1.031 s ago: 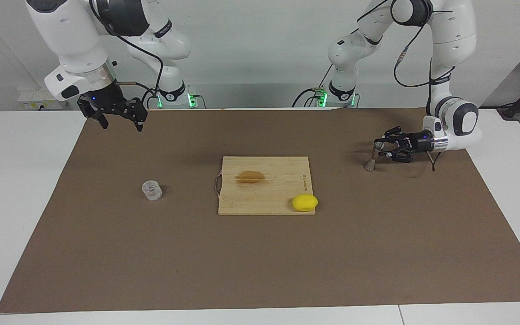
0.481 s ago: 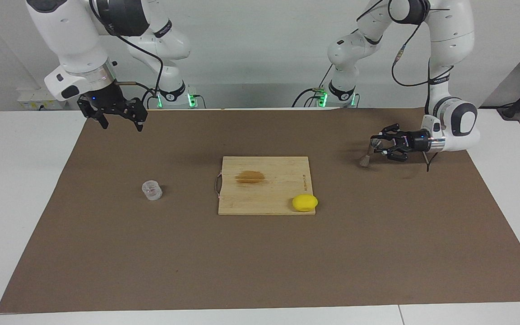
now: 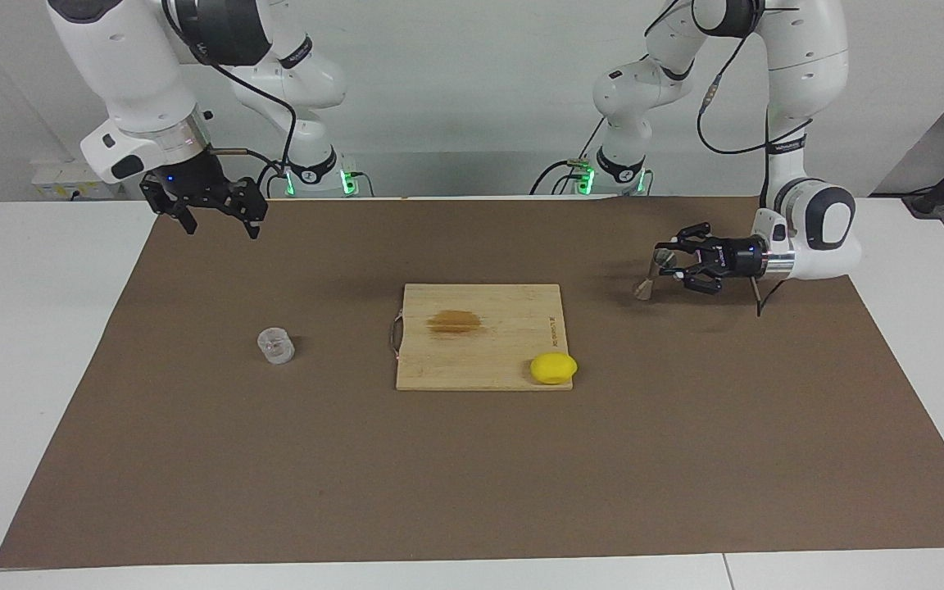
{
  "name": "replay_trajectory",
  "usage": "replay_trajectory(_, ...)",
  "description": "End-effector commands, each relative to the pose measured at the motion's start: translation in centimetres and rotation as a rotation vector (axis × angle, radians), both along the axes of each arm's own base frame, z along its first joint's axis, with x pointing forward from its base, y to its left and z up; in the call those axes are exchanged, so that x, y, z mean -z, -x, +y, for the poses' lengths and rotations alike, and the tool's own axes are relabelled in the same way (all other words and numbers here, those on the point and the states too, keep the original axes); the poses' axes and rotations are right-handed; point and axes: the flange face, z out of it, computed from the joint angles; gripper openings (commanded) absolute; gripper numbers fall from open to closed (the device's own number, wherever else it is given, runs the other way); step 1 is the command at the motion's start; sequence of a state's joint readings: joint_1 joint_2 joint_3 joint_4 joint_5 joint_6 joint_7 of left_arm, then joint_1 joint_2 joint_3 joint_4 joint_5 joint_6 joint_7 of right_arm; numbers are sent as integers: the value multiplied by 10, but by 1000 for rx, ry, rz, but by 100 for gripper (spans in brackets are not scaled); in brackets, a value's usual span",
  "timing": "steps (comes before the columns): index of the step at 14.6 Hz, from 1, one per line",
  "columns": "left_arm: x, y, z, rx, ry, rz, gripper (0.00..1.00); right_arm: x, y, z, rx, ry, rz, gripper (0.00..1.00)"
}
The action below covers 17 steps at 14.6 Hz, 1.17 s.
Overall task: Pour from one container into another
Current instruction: 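Carry the dark cup onto the cutting board and open the left gripper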
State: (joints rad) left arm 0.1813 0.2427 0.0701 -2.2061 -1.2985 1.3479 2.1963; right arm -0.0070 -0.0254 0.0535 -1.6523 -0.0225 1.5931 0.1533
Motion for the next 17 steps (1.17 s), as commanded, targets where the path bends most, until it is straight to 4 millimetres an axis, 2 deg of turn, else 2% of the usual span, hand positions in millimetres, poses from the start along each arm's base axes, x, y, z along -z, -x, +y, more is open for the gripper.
replay_trajectory(1,0,10,-57,-59,-3,20,26,2,2,-3,5,-19,-8,100)
replay_trajectory(5,1,9,-157,-117,14,31,26,2,2,-3,5,-19,-8,100)
replay_trajectory(8,2,12,-212,-182,-5,43,27,2,3,-3,5,-19,-7,100)
replay_trajectory(11,1,20,-250,-224,2,41,29,2,3,-3,5,-19,-7,100)
replay_trajectory(14,9,45,-298,-277,-12,-53,29,2,3,-3,5,-19,-7,100)
replay_trajectory(15,11,51,-309,-289,-20,-71,28,2,5,-3,5,-20,2,100)
replay_trajectory(17,21,57,-316,-326,-73,-160,28,2,6,-1,2,-20,10,100)
